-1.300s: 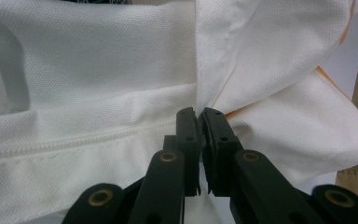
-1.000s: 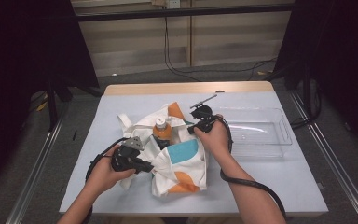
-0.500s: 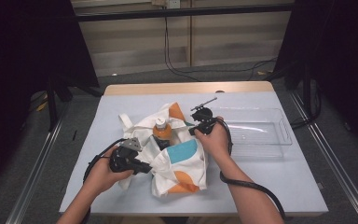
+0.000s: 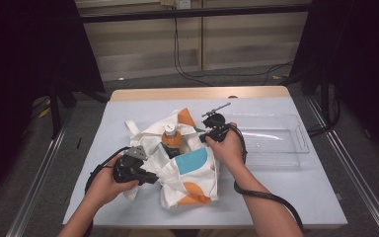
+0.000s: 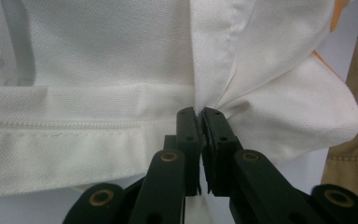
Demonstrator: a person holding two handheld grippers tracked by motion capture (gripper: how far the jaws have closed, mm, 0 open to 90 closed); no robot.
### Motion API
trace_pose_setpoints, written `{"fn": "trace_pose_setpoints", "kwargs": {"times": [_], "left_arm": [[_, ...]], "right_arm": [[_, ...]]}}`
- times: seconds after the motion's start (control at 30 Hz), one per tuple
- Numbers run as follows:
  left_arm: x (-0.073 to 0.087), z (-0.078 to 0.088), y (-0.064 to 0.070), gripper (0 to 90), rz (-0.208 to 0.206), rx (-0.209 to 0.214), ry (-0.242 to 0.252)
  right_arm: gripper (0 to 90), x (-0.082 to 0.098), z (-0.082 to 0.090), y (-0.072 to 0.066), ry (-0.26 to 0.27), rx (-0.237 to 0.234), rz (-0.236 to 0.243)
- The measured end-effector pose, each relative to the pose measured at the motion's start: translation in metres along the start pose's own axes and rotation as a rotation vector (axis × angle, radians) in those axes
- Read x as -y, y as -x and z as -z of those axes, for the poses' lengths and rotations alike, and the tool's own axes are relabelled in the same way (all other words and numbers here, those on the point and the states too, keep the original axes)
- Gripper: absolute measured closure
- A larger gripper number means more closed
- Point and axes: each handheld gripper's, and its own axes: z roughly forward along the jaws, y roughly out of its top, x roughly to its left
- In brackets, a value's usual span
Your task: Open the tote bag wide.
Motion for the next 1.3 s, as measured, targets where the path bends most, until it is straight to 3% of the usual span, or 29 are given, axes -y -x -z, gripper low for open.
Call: {"fn": "trace_pose_setpoints", "kwargs": {"times": [0.2,0.27,0.43,0.7,0.87,1.07,1.1,1.3], "left_arm": [[-0.004,0.009,0.003,78.9,0.009,-0.023,0.016],[-0.003,0.013,0.0,73.7,0.015,-0.014,0.028],[-0.004,0.024,-0.006,62.6,0.036,-0.007,0.097],[-0.018,0.049,-0.018,58.5,0.055,-0.089,0.189],[-0.026,0.036,-0.026,53.1,0.036,-0.196,0.165],[-0.024,0.023,-0.047,45.9,0.068,-0.282,0.238],[-0.023,0.021,-0.05,45.1,0.065,-0.267,0.244],[-0.021,0.006,-0.057,40.5,0.021,-0.275,0.234]], "right_arm": [[88.1,-0.001,0.003,0.0,0.006,-0.003,0.0],[88.0,-0.001,0.003,0.0,0.006,-0.002,-0.001],[87.9,-0.002,0.004,-0.001,0.008,-0.005,0.015],[87.9,-0.003,0.004,-0.002,0.0,-0.001,0.012],[87.9,-0.003,0.004,-0.003,0.0,-0.003,0.015],[87.9,-0.003,0.005,-0.003,0.01,-0.008,0.026],[87.9,-0.003,0.005,-0.003,0.009,-0.008,0.025],[87.9,-0.003,0.004,-0.004,0.008,-0.008,0.019]]}}
